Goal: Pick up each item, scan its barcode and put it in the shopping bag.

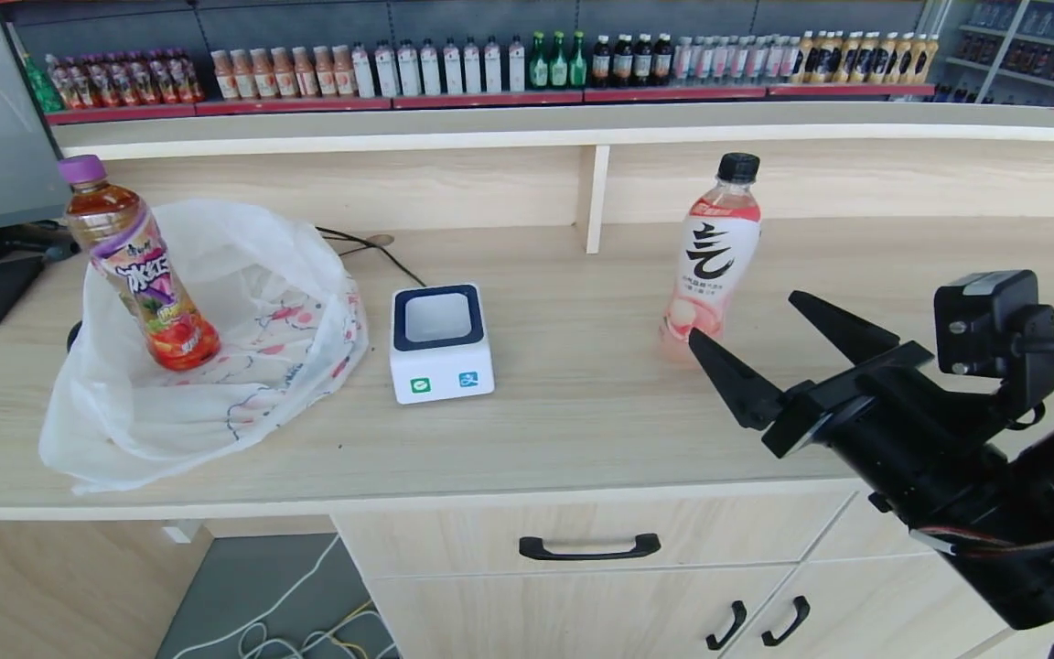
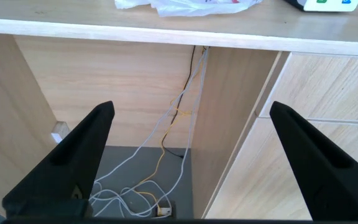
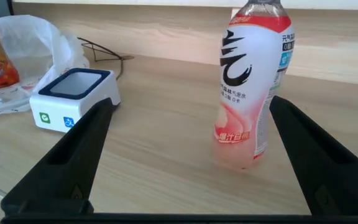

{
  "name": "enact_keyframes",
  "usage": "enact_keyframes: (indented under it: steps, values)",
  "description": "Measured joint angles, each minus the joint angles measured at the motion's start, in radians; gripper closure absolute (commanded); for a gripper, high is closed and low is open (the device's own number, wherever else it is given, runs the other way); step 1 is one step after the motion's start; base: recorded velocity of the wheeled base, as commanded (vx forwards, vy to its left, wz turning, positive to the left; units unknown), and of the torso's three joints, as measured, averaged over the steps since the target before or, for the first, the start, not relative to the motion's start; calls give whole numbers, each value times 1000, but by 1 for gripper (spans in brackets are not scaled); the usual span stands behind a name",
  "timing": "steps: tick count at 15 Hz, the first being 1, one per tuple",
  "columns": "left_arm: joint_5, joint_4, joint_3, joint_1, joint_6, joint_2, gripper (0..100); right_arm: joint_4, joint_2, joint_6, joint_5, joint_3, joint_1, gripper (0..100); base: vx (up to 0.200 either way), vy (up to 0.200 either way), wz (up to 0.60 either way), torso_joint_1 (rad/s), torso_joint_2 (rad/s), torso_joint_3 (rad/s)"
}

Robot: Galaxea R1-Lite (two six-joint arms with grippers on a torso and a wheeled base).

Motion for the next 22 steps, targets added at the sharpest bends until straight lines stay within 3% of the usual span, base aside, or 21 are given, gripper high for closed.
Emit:
enact_keyframes:
  steps: [7, 10, 17, 22]
  values:
    - [0, -1, 0, 1, 1, 0, 0, 8, -5, 2, -40, 7, -21, 0, 0, 0, 0, 0, 0, 0]
    - [0, -1, 0, 0, 1, 0, 0, 92, -7, 2, -41, -22, -32, 0, 0, 0, 0, 0, 0, 0]
    - [0, -1, 0, 0, 1, 0, 0, 404, -6, 10, -30, -239, -78, 0, 0, 0, 0, 0, 0, 0]
    - [0, -1, 0, 0, 1, 0, 0, 453, 31, 8, -30, -360, -101, 0, 0, 0, 0, 0, 0, 0]
